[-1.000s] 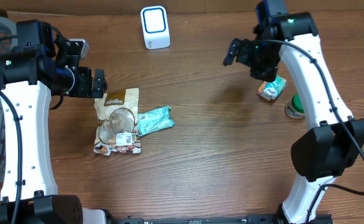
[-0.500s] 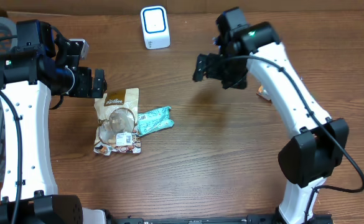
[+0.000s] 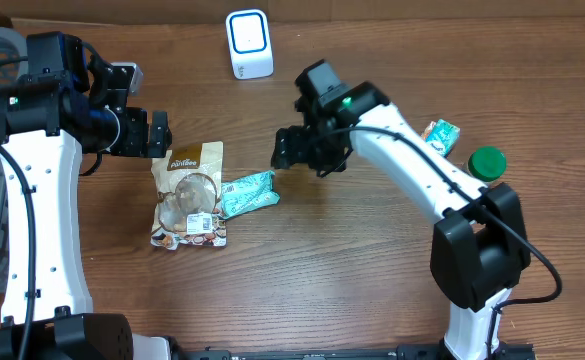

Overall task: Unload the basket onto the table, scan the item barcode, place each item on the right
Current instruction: 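Reach the right gripper left toward the green packet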

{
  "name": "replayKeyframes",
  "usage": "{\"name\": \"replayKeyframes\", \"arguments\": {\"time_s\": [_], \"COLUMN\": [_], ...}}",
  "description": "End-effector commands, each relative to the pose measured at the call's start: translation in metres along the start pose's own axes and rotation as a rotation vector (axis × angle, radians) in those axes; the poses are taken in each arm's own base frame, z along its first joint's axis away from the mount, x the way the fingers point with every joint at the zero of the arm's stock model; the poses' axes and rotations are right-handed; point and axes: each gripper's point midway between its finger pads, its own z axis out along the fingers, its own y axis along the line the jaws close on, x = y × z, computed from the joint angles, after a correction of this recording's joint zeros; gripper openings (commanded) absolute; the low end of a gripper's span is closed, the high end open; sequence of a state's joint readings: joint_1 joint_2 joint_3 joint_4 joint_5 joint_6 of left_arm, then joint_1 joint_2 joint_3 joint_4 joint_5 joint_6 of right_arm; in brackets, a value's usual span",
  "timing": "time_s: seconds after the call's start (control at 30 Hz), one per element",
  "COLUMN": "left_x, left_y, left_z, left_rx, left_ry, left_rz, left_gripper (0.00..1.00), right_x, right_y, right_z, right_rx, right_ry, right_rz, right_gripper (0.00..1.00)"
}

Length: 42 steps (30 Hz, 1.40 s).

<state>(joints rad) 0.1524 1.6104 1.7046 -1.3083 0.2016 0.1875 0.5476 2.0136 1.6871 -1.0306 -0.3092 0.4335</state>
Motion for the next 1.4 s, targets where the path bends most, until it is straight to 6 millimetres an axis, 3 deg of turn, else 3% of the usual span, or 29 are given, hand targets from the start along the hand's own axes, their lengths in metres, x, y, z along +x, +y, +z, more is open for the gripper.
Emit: {"name": "replayKeyframes", "arguments": {"time_s": [0.0, 0.13, 0.37, 0.53, 0.73, 0.9, 1.2, 1.37], "left_x": [-0.006, -0.006, -0.006, -0.006, -0.006, -0.006, -0.006, -0.006], "left_y": [-0.002, -0.002, -0.002, -0.002, -0.002, -0.002, -0.002, -0.002], "left_z": [-0.009, -0.009, -0.009, -0.009, -0.009, -0.009, -0.009, -0.009], "left_rx": [-0.005, -0.005, -0.005, -0.005, -0.005, -0.005, -0.005, -0.005], "left_ry": [-0.033, -0.033, -0.033, -0.033, -0.033, -0.033, -0.033, -0.033], "left_rz": [0.028, 0.028, 0.028, 0.028, 0.028, 0.028, 0.028, 0.028], "left_gripper": [1.0, 0.99, 0.99, 1.0, 0.99, 1.0, 1.0, 1.0], "right_x": [0.011, 0.015, 0.028, 0.04, 0.052, 0.057, 0.052, 0.049], "right_y": [0.005, 0.01, 0.008, 0.018, 0.016, 0.016, 0.018, 0.013], "right_z": [0.02, 0.04, 0.072, 0.085, 0.099, 0.114, 0.116, 0.118], "right_rx": [-0.009, -0.051, -0.148, -0.265, -0.259, -0.245, -0.259, -0.232], "right_ry": [0.021, 0.011, 0.019, 0.049, 0.076, 0.096, 0.078, 0.056], "right_rz": [0.027, 0.042, 0.09, 0.064, 0.12, 0.144, 0.14, 0.143], "right_gripper": [0.77, 0.68, 0.67, 0.68, 0.68, 0.77, 0.77, 0.68]}}
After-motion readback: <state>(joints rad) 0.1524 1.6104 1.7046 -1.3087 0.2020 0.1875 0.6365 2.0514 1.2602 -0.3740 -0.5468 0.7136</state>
